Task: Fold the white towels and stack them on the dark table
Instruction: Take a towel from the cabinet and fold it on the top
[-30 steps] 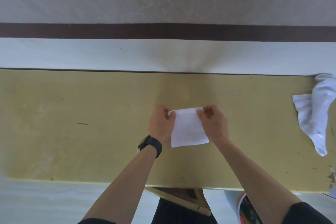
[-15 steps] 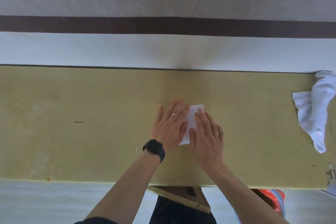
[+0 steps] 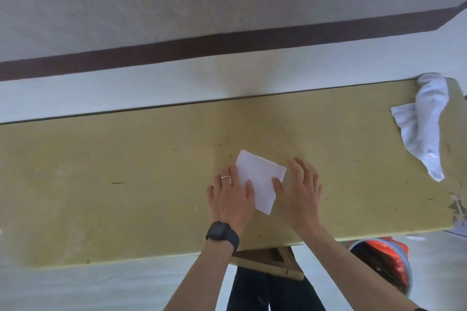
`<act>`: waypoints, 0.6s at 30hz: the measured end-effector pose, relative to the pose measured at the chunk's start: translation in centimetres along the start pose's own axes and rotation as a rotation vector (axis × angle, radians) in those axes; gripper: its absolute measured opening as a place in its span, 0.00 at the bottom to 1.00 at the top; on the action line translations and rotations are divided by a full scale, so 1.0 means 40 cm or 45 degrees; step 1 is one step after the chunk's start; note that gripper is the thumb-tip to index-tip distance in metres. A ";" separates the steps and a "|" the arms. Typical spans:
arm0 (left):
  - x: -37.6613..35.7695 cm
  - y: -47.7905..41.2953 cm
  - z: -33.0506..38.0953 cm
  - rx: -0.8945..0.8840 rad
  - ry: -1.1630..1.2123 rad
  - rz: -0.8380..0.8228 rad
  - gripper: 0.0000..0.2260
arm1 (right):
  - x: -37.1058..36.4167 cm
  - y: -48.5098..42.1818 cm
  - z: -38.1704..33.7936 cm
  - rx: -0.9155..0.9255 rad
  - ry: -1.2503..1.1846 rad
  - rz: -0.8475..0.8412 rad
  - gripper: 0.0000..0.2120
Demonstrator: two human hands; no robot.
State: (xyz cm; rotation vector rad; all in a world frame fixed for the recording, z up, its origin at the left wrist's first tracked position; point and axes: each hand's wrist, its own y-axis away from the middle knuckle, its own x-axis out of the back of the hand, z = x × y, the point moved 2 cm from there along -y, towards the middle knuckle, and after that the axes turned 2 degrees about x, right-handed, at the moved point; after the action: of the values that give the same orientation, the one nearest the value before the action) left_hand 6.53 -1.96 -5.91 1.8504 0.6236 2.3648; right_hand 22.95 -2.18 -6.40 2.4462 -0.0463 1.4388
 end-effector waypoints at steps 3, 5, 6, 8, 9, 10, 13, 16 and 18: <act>0.033 0.009 0.011 0.269 0.191 -0.093 0.22 | 0.024 0.030 0.001 -0.436 -0.237 -0.027 0.26; 0.043 -0.010 0.022 0.380 0.306 -0.130 0.23 | 0.022 0.031 -0.001 -0.573 -0.402 -0.057 0.23; 0.043 -0.023 0.029 0.414 0.334 -0.158 0.24 | 0.020 0.027 -0.006 -0.601 -0.453 -0.068 0.21; 0.036 -0.044 0.039 0.453 0.366 -0.182 0.23 | 0.014 0.015 -0.020 -0.631 -0.468 -0.097 0.18; 0.032 -0.051 0.042 0.488 0.402 -0.184 0.21 | 0.013 0.007 -0.028 -0.648 -0.455 -0.113 0.17; 0.029 -0.056 0.043 0.531 0.459 -0.192 0.19 | 0.012 -0.001 -0.034 -0.666 -0.445 -0.129 0.15; 0.030 -0.062 0.043 0.633 0.645 -0.242 0.15 | 0.013 -0.019 -0.043 -0.711 -0.455 -0.184 0.11; 0.042 -0.063 0.039 0.674 0.783 -0.294 0.12 | 0.021 -0.027 -0.044 -0.750 -0.546 -0.244 0.09; 0.052 -0.060 0.034 0.660 0.902 -0.330 0.08 | 0.029 -0.027 -0.039 -0.750 -0.635 -0.275 0.10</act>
State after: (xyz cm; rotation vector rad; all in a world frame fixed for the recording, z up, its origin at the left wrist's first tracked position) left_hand 6.79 1.24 -4.62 0.8720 1.5455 2.8087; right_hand 22.39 -0.57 -4.97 2.1552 -0.2632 0.5833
